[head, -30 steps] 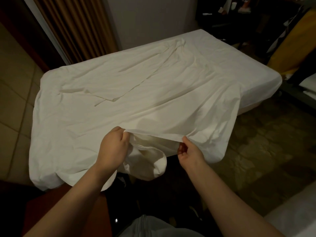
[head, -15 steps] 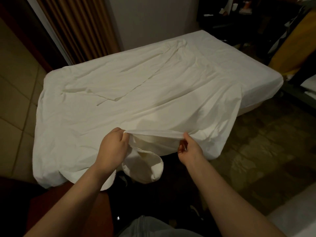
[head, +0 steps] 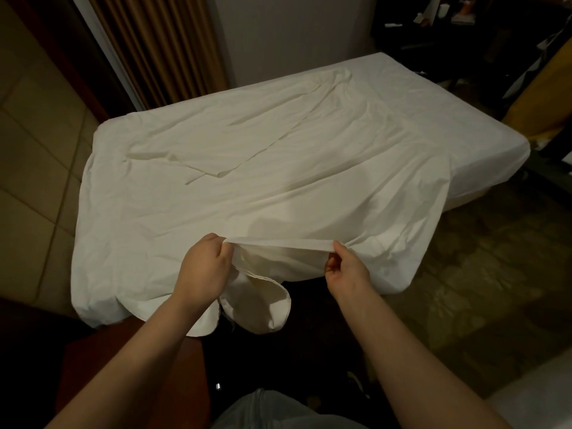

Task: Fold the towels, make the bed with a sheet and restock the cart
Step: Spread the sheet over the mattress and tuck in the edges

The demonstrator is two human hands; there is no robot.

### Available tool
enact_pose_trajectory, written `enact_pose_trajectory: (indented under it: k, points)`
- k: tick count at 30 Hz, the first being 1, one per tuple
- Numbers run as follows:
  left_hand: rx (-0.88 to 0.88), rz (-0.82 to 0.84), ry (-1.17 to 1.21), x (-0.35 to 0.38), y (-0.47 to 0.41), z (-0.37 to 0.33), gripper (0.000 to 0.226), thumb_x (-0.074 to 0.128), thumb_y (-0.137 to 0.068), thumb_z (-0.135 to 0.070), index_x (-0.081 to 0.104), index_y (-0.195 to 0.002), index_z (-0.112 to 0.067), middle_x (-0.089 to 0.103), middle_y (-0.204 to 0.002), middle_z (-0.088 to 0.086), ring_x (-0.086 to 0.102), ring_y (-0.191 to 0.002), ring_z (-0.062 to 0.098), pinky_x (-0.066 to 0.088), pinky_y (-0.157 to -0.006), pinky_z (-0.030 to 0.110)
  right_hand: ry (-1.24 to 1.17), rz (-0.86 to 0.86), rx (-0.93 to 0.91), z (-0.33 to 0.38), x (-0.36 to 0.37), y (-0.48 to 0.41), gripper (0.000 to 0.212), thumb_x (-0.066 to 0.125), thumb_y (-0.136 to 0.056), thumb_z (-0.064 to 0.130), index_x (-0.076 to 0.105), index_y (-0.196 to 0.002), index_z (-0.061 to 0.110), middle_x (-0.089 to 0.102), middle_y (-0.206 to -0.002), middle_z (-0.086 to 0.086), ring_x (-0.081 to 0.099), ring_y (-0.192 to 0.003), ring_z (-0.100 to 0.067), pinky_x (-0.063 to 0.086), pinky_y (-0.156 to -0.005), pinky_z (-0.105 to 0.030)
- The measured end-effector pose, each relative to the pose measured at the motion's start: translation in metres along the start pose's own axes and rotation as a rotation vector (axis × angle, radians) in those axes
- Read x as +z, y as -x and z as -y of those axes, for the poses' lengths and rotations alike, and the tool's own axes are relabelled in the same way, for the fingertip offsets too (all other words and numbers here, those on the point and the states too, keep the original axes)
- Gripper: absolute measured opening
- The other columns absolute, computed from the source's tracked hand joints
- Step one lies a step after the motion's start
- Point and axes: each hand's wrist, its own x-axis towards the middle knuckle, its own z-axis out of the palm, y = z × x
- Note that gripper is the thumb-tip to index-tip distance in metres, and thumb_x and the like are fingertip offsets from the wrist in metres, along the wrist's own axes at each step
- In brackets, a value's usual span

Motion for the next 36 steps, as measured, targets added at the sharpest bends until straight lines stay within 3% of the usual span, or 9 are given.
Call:
enact_pose_trajectory:
  k: [3,5,10,13,17,22,29,33,36]
  points:
    - [-0.001,-0.014,0.009,0.001,-0.001,0.002,0.039,0.022,-0.078,-0.024,0.046,-0.063,0.003,0.05,-0.071,0.02,0.045,-0.074,0.028,0.03,-0.064,0.036,-0.012,-0.004,0.006,0.004,0.001,0.003,0.017,0.061,-0.088,-0.003,0.049,-0.083,0.009,0.051,-0.085,-0.004,0.049,-0.067,-0.009,0.041,-0.037,-0.009]
    - [-0.011,-0.033,0.014,0.002,-0.002,0.003,0.042,0.025,-0.088,-0.019,0.05,-0.068,0.007,0.052,-0.075,0.022,0.046,-0.075,0.03,0.032,-0.066,0.037,-0.028,0.019,0.026,0.009,0.001,0.008,0.017,0.058,-0.089,-0.004,0.05,-0.081,0.008,0.05,-0.083,-0.005,0.047,-0.066,-0.009,0.039,-0.036,-0.009]
    - [-0.104,-0.083,0.097,0.005,-0.008,0.005,0.035,0.037,-0.093,-0.004,0.037,-0.058,-0.006,0.046,-0.068,0.013,0.04,-0.064,0.021,0.026,-0.054,0.026,-0.063,0.022,0.037,0.023,-0.002,0.009,0.02,0.048,-0.091,-0.007,0.048,-0.077,0.007,0.044,-0.072,-0.003,0.037,-0.057,-0.007,0.031,-0.032,-0.009]
    - [-0.135,-0.09,0.123,0.004,-0.01,0.006,0.036,0.037,-0.094,-0.006,0.039,-0.057,-0.006,0.045,-0.068,0.009,0.039,-0.062,0.014,0.021,-0.057,0.032,0.002,-0.011,-0.001,0.032,-0.007,0.005,0.022,0.05,-0.092,-0.003,0.048,-0.074,0.01,0.041,-0.068,0.0,0.035,-0.055,-0.005,0.03,-0.034,-0.009]
    - [-0.148,-0.079,0.122,0.008,-0.012,0.006,0.032,0.037,-0.094,-0.006,0.052,-0.07,0.008,0.053,-0.077,0.018,0.044,-0.071,0.025,0.025,-0.063,0.032,0.108,-0.036,-0.06,0.037,-0.011,0.004,0.019,0.057,-0.093,0.009,0.051,-0.076,0.012,0.044,-0.068,0.002,0.039,-0.057,-0.004,0.029,-0.045,-0.015]
    - [-0.163,-0.085,0.112,0.014,-0.012,-0.003,0.032,0.037,-0.095,-0.007,0.055,-0.076,0.012,0.056,-0.083,0.023,0.048,-0.077,0.031,0.03,-0.066,0.034,-0.029,0.02,-0.021,0.045,-0.015,0.006,0.016,0.056,-0.094,0.008,0.052,-0.078,0.011,0.052,-0.081,-0.002,0.048,-0.07,-0.01,0.039,-0.061,-0.018]
    - [-0.301,-0.167,0.065,0.023,-0.012,-0.028,0.032,0.037,-0.095,-0.007,0.055,-0.077,0.012,0.054,-0.084,0.026,0.045,-0.077,0.031,0.023,-0.062,0.033,-0.051,0.104,0.113,0.077,0.0,-0.017,0.024,0.051,-0.092,0.0,0.047,-0.071,0.01,0.045,-0.07,-0.002,0.043,-0.058,-0.008,0.04,-0.036,-0.01]
    - [-0.364,-0.217,0.04,0.032,-0.011,-0.05,0.031,0.036,-0.095,-0.007,0.048,-0.069,0.004,0.05,-0.077,0.022,0.043,-0.074,0.03,0.022,-0.06,0.034,-0.008,0.12,0.166,0.099,0.005,-0.034,0.026,0.05,-0.094,0.005,0.044,-0.07,0.01,0.042,-0.067,-0.001,0.04,-0.055,-0.007,0.04,-0.035,-0.011]
    - [-0.399,-0.254,0.017,0.04,-0.01,-0.068,0.033,0.036,-0.095,-0.008,0.056,-0.078,0.011,0.053,-0.083,0.024,0.045,-0.075,0.03,0.028,-0.063,0.035,0.047,0.125,0.18,0.112,0.002,-0.045,0.022,0.051,-0.095,0.008,0.046,-0.074,0.009,0.041,-0.069,-0.001,0.041,-0.059,-0.008,0.044,-0.044,-0.014]
